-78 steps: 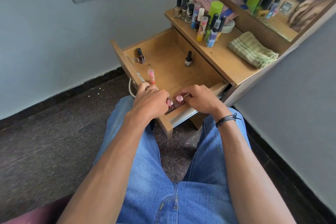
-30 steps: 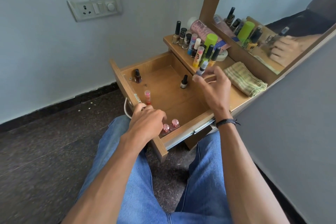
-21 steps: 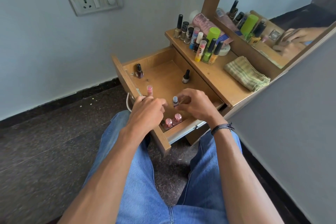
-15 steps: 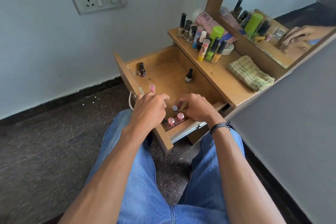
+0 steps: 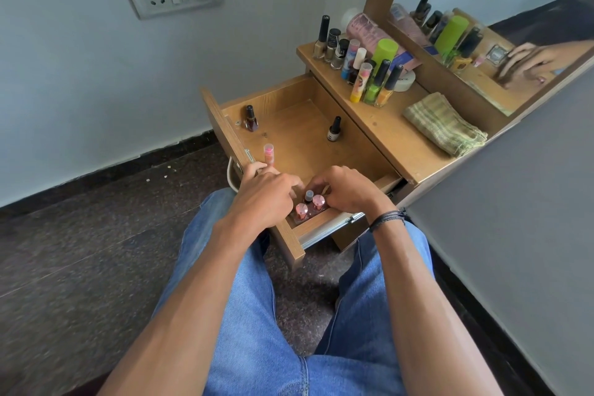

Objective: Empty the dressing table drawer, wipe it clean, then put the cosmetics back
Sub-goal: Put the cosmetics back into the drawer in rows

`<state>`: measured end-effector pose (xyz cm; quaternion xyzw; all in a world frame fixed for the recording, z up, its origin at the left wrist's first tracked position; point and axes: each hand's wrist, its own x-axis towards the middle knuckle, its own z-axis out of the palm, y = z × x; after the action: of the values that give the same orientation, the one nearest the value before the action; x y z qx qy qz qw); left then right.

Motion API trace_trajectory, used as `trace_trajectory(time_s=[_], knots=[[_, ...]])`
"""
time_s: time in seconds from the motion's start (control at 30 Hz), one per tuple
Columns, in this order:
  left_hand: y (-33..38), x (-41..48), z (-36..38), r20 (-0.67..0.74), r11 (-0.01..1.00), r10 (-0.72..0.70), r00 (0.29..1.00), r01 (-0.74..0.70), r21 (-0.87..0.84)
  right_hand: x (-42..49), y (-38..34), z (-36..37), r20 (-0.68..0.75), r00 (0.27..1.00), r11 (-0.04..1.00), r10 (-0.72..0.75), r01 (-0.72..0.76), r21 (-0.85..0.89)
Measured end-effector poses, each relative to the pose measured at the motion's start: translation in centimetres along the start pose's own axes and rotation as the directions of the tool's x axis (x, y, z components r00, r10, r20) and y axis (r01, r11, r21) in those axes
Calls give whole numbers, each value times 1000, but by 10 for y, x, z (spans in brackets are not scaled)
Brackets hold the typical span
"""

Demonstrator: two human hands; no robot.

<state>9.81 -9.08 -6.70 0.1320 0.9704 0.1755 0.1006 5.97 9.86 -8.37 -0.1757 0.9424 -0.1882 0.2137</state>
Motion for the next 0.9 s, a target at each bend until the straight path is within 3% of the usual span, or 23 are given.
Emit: trace_trajectory(time_s=[0.5,0.67,0.8,0.9], knots=[[0,-6,-5,12,999,10,1000,-11,48,-7,-5,-7,149,989,998,3,7,-68],[4,-7,-7,27,996,4,1000,-6,92,-6,-4,-5,134,991,996,-2,13,-85],[5,-7,-8,35,993,-10,999,6,121,-7,-2,3,-69,997,1000,19,-20,-11],[6,-8,-9,30,988,-14,999,9,157,-18,-1,1,-330,944,935,27,93,343]])
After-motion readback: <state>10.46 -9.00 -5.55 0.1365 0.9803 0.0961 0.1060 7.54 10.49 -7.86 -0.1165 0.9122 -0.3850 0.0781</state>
